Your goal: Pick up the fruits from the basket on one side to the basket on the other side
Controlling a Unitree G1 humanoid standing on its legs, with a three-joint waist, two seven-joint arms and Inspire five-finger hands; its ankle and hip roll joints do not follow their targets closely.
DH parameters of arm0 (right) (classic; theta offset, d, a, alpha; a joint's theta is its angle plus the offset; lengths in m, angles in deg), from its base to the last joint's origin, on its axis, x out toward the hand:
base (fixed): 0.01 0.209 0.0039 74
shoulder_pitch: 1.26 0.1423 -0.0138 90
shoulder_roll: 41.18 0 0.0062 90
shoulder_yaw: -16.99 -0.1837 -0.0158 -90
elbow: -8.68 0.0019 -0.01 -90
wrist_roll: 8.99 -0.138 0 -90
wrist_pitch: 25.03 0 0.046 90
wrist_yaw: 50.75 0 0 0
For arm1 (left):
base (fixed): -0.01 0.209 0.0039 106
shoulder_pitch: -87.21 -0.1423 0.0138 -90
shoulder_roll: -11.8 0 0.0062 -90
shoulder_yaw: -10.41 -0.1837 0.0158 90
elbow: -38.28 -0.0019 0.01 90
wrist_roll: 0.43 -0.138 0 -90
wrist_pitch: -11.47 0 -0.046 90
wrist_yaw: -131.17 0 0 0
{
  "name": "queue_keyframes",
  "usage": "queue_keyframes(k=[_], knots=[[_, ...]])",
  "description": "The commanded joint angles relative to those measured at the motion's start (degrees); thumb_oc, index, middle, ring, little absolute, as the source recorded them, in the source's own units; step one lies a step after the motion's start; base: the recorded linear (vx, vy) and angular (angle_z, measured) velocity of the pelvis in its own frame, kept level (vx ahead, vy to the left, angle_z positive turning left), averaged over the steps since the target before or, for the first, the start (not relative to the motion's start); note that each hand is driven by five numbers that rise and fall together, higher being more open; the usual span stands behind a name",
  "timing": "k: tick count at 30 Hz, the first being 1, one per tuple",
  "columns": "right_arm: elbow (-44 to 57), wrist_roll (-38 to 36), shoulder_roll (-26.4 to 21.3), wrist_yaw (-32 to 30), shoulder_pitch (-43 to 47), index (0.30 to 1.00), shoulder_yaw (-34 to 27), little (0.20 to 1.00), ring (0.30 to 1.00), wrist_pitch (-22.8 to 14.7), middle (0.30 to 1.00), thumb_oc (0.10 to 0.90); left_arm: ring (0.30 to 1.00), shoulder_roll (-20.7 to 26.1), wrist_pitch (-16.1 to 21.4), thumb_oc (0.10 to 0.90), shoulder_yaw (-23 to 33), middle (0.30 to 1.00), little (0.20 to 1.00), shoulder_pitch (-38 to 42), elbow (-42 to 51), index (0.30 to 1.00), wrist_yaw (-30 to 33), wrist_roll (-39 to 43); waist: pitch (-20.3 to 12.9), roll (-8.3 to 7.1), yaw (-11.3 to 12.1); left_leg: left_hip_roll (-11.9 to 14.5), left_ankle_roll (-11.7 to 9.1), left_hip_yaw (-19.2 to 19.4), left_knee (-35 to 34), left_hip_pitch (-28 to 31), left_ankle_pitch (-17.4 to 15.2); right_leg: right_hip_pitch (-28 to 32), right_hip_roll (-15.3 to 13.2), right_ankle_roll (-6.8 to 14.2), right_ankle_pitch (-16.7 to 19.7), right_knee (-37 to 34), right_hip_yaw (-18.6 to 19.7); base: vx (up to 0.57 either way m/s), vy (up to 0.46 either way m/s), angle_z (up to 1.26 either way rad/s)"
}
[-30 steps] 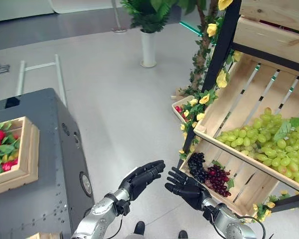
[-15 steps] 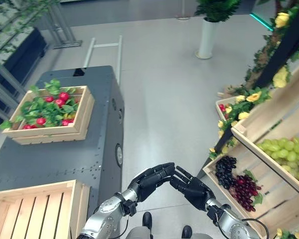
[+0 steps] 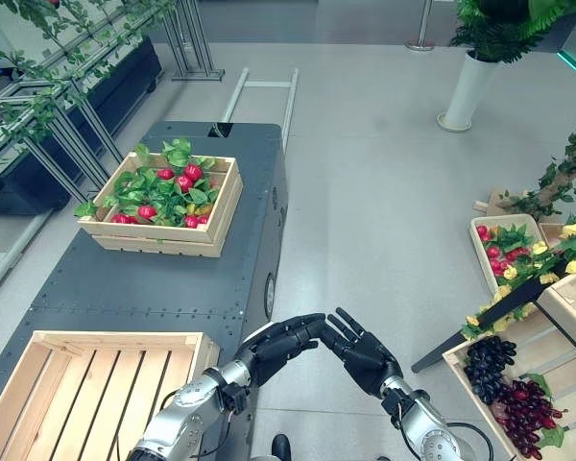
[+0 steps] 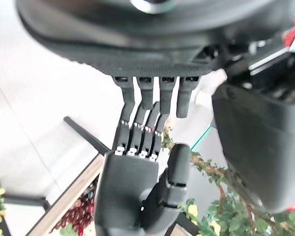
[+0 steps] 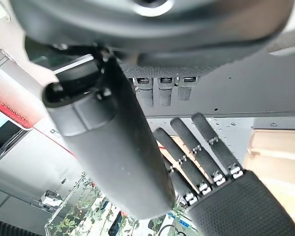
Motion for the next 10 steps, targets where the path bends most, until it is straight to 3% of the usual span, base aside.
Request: queue_keyframes(k=[1,10], knots=[[3.6,1.8,-1.2,0.3,3.2,0.9,-1.7,0.9,0.9,-4.8,0.9,0.8,0.9,-3.4,2.6,0.8,1.6,0.9,0.9,2.5,3.5,0.9,-0.3,1.0,-1.9,0.61,-0.6,1.2,-1.4,-0.2,0.1,2.5,-4.1,-5.1,2.2,0.1,5.1,1.0,2.4,-0.01,0.018,-0.05],[3.5,2.2,-1.2,-0.5,3.8,0.9,-1.4,0.9,0.9,-4.4,0.9,0.8,0.9,-4.9,3.2,0.8,0.7,0.9,0.9,3.1,1.4,0.9,0.5,0.3,-2.0,-0.1,-0.5,1.8,-1.7,-0.2,0.1,3.1,-4.3,-4.0,2.5,-0.1,5.2,-0.2,3.1,0.0,-0.009,-0.06]])
